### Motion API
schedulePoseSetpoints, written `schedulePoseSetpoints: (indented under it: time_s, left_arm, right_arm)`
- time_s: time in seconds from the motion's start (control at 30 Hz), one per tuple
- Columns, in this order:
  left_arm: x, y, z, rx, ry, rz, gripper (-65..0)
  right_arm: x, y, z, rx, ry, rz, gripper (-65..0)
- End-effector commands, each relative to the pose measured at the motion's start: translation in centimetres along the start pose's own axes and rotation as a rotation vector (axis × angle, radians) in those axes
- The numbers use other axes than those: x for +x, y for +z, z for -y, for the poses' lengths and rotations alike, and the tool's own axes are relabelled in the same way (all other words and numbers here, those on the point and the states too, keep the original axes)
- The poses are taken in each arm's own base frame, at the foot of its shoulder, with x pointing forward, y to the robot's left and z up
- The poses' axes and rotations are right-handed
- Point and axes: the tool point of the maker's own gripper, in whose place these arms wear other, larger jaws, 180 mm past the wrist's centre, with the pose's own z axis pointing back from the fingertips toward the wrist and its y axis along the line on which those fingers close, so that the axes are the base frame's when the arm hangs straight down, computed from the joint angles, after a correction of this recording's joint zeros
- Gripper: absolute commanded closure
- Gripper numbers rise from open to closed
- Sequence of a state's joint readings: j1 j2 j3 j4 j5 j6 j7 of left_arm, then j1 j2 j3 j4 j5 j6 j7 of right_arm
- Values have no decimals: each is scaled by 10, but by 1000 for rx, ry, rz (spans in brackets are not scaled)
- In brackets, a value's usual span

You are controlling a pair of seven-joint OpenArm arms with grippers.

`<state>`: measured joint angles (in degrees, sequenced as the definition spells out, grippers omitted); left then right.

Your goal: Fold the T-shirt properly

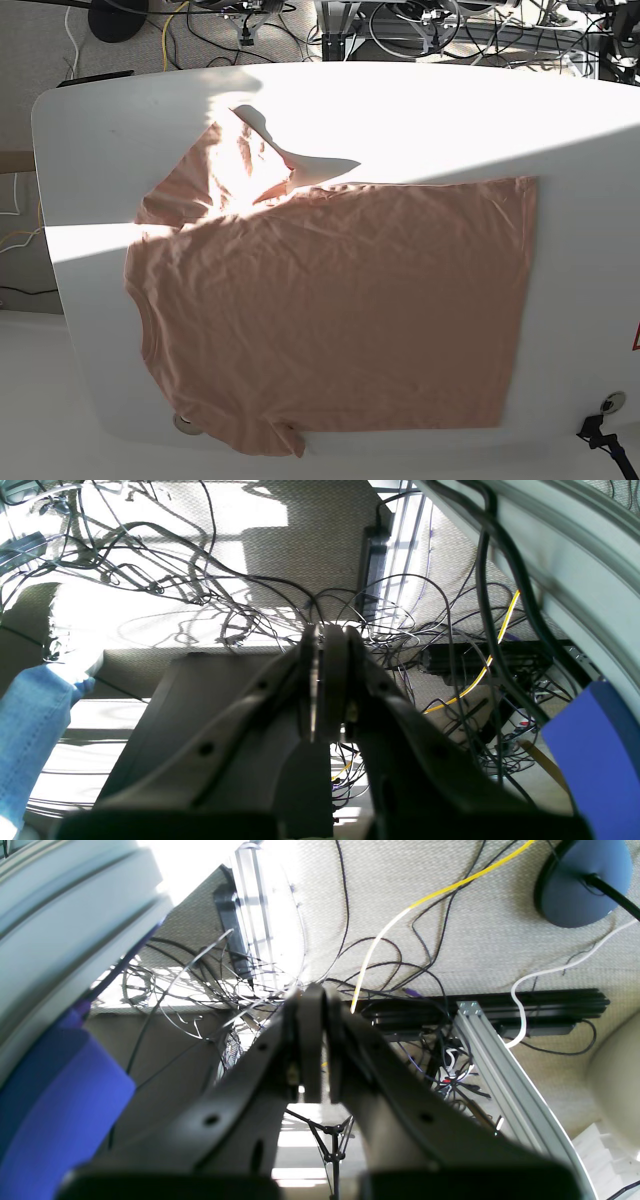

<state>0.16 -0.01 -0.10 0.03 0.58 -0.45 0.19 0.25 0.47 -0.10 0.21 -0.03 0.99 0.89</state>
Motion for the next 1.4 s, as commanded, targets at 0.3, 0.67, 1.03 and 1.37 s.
schedulePoseSetpoints:
  time_s: [0.3,0.67,1.03,1.37]
  left_arm:
    - [-1,0,0,-1,-3,0,-11]
    - [-6,0,0,-1,-18,-12,-13]
    - [-15,0,-9,5,-23,-25,-46]
    - [-14,0,-9,5,-23,-22,-132]
  right_arm:
    - [-1,0,0,-2,5,-2,-6]
    - [13,1,9,-33,1,20,-4]
    - [-19,0,15,-34,4,-30,-8]
    - [-19,0,15,-33,0,-27,-8]
